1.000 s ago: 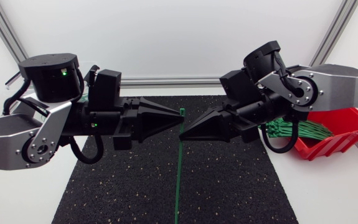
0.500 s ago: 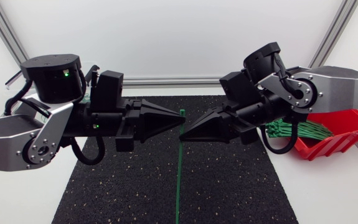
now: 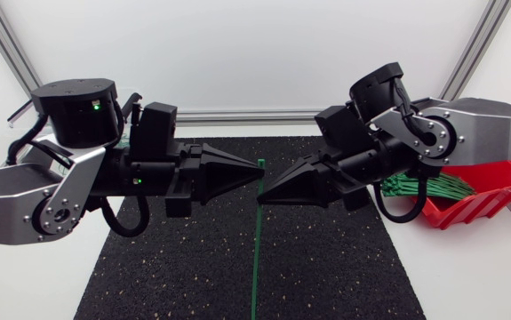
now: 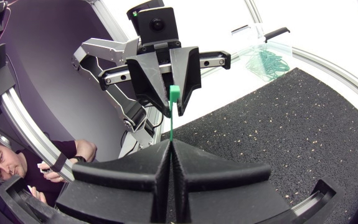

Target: Take a green cable tie from the red box, thread the tail through the head to close it, then place it in the transparent bin on the left.

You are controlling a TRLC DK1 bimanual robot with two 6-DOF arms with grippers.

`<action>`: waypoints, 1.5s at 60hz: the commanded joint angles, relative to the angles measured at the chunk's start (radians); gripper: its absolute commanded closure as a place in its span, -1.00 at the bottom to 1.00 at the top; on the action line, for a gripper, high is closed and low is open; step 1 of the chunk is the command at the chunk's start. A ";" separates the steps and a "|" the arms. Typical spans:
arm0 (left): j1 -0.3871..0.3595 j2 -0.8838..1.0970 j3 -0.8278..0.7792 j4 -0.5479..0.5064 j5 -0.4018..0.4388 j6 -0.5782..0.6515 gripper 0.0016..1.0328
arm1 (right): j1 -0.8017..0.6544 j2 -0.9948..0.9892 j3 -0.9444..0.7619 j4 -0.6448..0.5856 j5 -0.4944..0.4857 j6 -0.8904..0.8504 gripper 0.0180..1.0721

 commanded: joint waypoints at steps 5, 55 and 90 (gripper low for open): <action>-0.014 -0.002 -0.011 0.002 -0.005 -0.024 0.78 | 0.000 -0.019 -0.021 0.015 0.000 0.026 0.89; 0.003 -0.025 -0.022 -0.009 -0.005 -0.018 0.86 | -0.009 -0.035 -0.035 0.025 0.017 0.026 0.89; -0.023 -0.028 -0.026 -0.029 0.001 -0.014 0.86 | -0.011 -0.045 -0.035 0.038 0.018 0.039 0.89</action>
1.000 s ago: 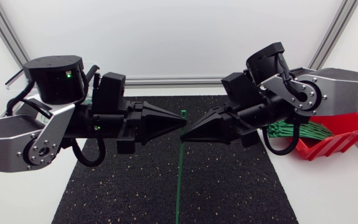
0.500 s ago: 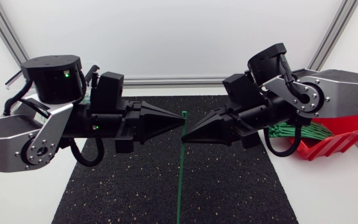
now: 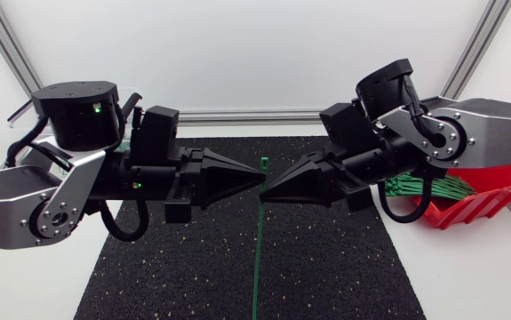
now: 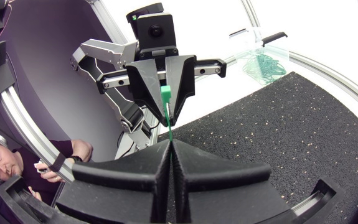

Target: Take a green cable tie from the red box, thread the tail through the head to close it, then place it in the transparent bin on the left.

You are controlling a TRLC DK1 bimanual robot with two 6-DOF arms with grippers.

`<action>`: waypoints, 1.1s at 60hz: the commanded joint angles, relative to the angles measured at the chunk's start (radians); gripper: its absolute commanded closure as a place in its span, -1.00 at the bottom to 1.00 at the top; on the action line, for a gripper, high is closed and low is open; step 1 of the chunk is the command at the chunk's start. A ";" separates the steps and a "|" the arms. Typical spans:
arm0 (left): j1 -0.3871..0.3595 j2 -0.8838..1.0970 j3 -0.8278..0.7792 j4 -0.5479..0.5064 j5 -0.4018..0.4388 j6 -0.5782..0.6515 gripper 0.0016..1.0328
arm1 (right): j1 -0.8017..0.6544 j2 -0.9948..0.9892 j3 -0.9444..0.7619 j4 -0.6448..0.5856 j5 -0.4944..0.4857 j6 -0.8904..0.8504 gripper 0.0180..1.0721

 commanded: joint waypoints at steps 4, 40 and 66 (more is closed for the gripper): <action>-0.008 -0.014 -0.014 -0.005 0.000 -0.014 0.86 | 0.000 -0.013 -0.019 0.010 0.003 0.021 0.89; -0.013 -0.013 -0.003 -0.007 -0.003 -0.014 0.93 | 0.010 -0.017 -0.024 0.010 0.009 0.024 0.89; -0.002 -0.036 0.019 -0.071 -0.049 0.002 0.93 | 0.026 -0.004 -0.022 0.010 0.011 0.026 0.89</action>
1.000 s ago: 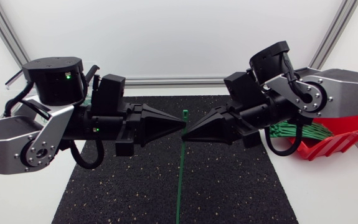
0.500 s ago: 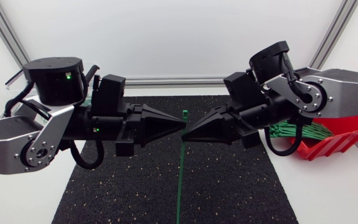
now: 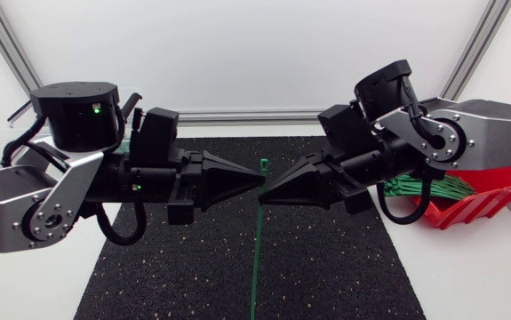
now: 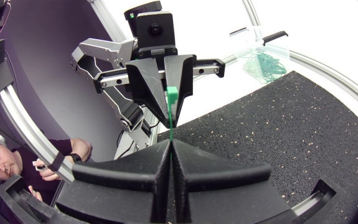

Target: Take a green cable tie from the red box, thread the tail through the head to close it, then place it in the transparent bin on the left.

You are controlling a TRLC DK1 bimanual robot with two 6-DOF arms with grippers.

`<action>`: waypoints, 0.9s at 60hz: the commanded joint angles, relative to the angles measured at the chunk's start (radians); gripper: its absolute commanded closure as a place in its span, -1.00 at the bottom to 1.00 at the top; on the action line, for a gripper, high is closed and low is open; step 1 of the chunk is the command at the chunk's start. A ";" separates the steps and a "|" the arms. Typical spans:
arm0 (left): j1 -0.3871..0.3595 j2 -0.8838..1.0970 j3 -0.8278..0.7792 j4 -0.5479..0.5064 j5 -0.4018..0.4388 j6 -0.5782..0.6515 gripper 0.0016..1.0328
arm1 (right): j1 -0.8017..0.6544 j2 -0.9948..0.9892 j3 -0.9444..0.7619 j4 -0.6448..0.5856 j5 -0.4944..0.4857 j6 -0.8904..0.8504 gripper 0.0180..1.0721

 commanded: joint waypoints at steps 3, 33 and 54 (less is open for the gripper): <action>0.017 -0.007 0.026 -0.018 -0.003 0.001 0.93 | 0.015 -0.002 -0.018 0.008 -0.001 0.024 0.89; 0.160 -0.047 0.121 -0.177 0.116 0.001 0.93 | -0.042 -0.082 -0.030 -0.065 0.197 -0.092 -0.88; 0.163 -0.024 0.150 -0.202 0.148 0.001 0.94 | -0.099 -0.096 -0.021 -0.253 0.381 -0.226 -0.92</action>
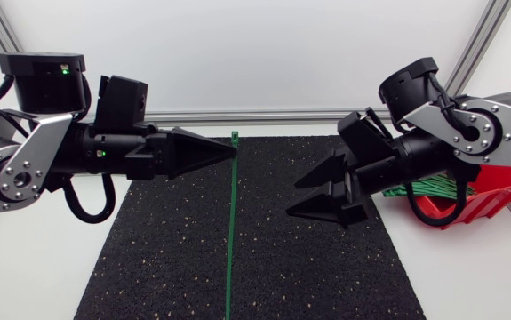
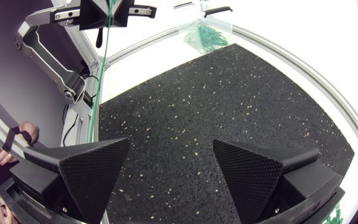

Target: Take a green cable tie from the red box, thread the tail through the head to close it, then place it in the transparent bin on the left.

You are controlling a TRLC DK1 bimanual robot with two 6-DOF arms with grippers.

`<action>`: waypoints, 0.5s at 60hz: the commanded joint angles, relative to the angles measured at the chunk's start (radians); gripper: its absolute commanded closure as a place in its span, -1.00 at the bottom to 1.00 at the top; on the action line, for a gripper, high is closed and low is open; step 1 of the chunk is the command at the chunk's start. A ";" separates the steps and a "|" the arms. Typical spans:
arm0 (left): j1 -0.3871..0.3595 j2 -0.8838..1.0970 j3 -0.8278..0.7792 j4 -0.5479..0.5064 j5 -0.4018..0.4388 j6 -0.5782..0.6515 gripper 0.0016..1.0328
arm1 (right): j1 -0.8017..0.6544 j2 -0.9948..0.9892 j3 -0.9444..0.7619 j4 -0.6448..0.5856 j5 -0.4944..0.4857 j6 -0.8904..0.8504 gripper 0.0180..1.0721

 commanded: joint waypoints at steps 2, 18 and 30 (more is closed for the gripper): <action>0.002 0.010 0.049 -0.002 0.013 0.003 0.93 | -0.029 -0.025 -0.015 -0.094 -0.021 -0.089 -0.92; -0.008 0.008 0.061 -0.014 -0.007 0.010 0.93 | -0.033 0.084 0.051 -0.418 -0.058 -0.362 -0.92; -0.014 -0.001 0.085 -0.064 -0.028 0.016 0.93 | -0.053 0.105 0.028 -0.360 0.079 -0.367 -0.92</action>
